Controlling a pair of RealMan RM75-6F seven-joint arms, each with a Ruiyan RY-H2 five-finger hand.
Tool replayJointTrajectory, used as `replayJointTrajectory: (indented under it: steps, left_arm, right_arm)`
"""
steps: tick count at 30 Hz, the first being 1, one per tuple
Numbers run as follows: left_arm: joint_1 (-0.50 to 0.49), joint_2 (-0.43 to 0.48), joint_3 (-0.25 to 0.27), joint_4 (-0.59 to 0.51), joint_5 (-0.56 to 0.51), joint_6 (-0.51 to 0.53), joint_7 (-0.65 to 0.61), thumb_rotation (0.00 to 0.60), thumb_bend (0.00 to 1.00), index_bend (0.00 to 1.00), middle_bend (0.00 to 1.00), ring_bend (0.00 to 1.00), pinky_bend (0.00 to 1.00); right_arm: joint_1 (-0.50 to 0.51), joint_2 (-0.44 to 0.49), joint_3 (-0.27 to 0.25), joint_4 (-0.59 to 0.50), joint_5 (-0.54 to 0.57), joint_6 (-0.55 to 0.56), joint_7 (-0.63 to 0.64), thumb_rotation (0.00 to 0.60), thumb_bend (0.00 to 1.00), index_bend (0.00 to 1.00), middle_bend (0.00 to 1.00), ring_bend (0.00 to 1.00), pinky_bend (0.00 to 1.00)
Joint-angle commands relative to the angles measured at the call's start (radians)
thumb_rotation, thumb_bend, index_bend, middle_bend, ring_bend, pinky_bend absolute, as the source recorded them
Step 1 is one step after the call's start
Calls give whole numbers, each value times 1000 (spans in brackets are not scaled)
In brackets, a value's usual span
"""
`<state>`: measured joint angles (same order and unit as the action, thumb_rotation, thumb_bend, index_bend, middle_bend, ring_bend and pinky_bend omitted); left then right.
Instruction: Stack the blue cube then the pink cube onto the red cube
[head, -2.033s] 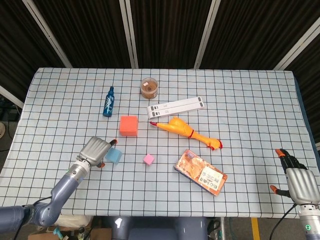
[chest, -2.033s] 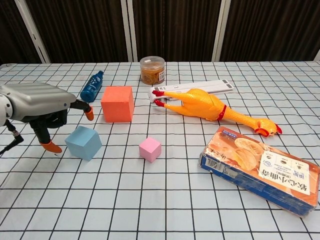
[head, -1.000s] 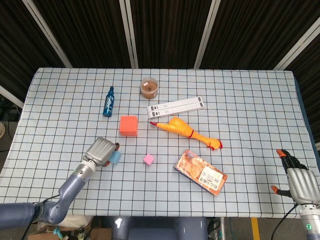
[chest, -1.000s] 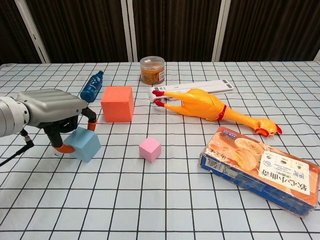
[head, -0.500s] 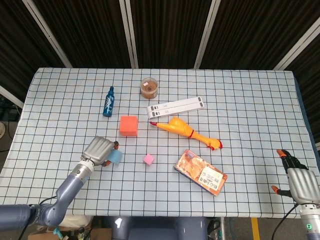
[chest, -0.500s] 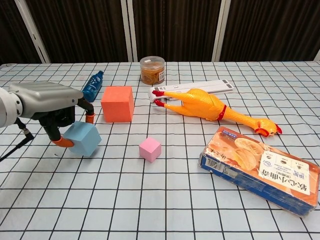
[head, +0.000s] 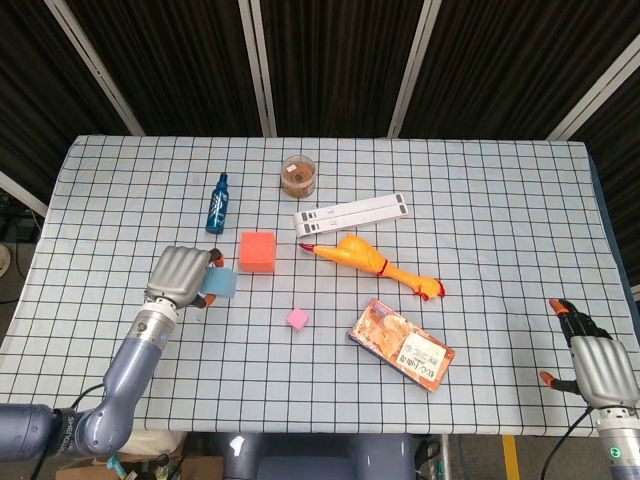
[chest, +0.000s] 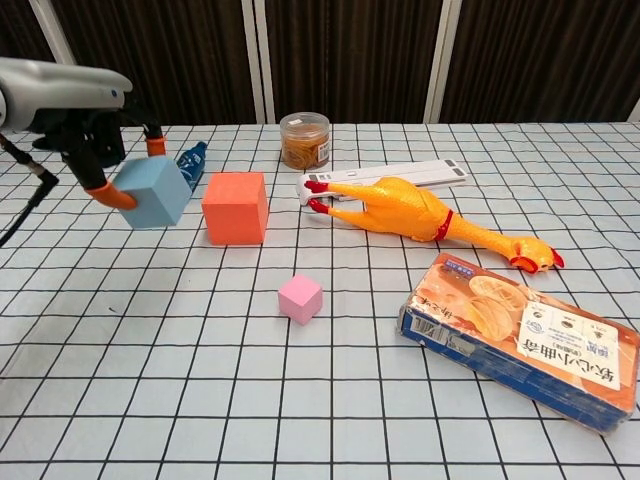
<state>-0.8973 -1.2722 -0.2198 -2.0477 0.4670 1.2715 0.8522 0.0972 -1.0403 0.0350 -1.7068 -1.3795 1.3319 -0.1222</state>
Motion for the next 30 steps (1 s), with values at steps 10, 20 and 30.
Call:
replayJointTrajectory:
  steps: [10, 20, 30]
  left_arm:
    - [-137, -104, -98, 56, -173, 128, 137, 600, 498, 538, 904, 792, 870]
    - [-197, -149, -95, 183, -194, 74, 187, 600, 497, 544, 904, 791, 870]
    - [-199, -177, -86, 270, -185, 46, 157, 600, 497, 544, 904, 791, 870]
  right_arm:
    - [3, -3, -2, -1, 5, -8, -10, 600, 128, 22, 96, 177, 340]
    - [2, 0, 2, 9, 32, -17, -7, 600, 129, 23, 96, 178, 340]
    - [4, -2, 4, 14, 39, -18, -15, 600, 129, 22, 96, 178, 340]
